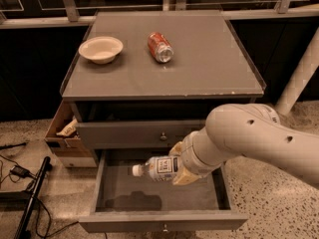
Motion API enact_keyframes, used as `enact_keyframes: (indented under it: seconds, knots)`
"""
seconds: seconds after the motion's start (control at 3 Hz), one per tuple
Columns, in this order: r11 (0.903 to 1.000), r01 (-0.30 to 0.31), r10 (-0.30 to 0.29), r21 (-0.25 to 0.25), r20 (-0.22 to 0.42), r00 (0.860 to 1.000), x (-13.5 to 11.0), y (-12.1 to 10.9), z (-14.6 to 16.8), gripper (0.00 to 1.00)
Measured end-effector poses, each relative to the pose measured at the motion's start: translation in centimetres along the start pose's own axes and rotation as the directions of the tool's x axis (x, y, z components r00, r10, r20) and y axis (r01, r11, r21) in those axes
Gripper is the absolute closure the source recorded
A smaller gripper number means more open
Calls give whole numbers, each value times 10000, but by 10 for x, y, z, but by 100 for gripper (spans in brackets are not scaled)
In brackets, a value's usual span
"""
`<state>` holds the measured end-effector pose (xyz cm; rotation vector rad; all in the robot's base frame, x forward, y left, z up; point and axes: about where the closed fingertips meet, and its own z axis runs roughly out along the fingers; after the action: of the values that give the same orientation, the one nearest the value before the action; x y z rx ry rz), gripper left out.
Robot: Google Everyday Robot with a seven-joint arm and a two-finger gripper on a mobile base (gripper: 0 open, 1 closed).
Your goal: Pick blue plastic bottle from middle drawer and place on counter
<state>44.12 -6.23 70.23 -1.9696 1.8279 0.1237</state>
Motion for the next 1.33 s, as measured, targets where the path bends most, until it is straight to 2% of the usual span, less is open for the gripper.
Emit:
enact_keyframes:
  seconds: [0.33,0.67,1.0,1.33]
  knots:
    - [9958,-894,885,182,474,9950,-12,-30,-35,100]
    - [9862,-1655,1639,95,917,9822,-19,-79,-64,100]
    - [9794,-2018,2010,-103,1529,9676,-26,-131,-78,100]
    - [9799,-1926,1802,515,1845,9662,-37,-159,-104,100]
